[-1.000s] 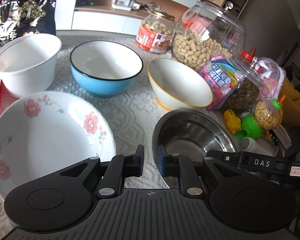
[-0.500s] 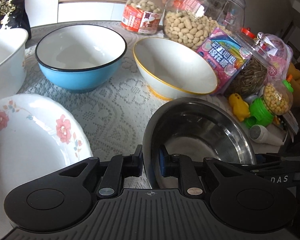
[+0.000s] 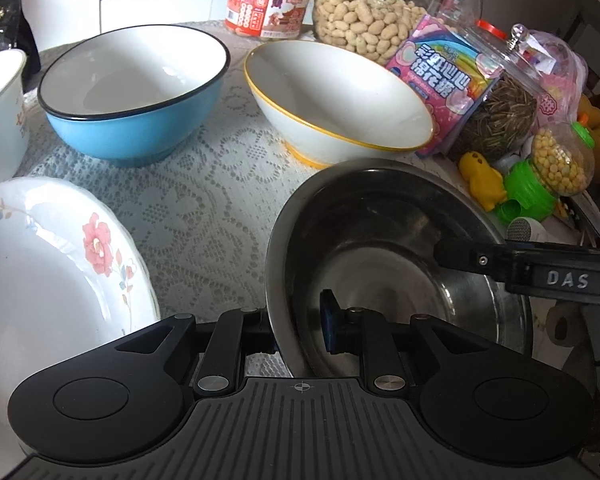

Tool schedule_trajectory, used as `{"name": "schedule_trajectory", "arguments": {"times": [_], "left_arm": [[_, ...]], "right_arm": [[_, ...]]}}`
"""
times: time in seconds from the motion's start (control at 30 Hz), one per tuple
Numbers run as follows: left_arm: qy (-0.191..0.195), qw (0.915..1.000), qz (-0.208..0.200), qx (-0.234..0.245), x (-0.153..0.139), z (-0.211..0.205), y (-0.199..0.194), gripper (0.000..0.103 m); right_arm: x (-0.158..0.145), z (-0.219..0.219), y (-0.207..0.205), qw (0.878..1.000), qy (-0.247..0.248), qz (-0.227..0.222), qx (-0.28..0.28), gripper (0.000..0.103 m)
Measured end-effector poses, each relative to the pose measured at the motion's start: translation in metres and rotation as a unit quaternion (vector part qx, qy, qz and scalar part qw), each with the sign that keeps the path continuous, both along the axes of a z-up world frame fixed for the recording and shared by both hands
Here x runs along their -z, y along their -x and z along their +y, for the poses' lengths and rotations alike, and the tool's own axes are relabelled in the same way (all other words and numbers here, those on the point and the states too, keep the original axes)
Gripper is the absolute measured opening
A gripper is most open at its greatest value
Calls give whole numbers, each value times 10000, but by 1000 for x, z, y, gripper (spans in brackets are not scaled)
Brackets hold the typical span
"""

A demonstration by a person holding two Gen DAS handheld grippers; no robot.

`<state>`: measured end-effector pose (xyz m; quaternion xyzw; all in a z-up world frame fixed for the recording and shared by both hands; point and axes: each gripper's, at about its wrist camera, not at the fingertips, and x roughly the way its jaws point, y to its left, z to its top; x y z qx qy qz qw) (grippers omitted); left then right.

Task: Organize plates and bowls
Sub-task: 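Reach the left gripper to the steel bowl rim and close on it, then lift the steel bowl with the left gripper and carry it onto the floral plate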

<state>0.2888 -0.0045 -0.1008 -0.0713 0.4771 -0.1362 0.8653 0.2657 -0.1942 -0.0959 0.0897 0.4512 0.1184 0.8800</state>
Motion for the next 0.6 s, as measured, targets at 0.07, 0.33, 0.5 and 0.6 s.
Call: {"name": "schedule_trajectory", "arguments": {"times": [0.07,0.33,0.5,0.6], "left_arm": [[6,10000,-32,19,-1,-1,0,20],[294,9995,7,-139,-6,17,10,20],[472,9961,-488,-556,-34,56,34,21],[420,9923,-730,-913,-46,85,46,21]], "right_arm": [[3,9,-2,9998,154,-5,-141,51],[-8,27,-2,9999,37,72,-140,41],[-35,59,15,9982,127,-278,-511,41],[-46,90,15,9954,154,-426,-841,41]]}}
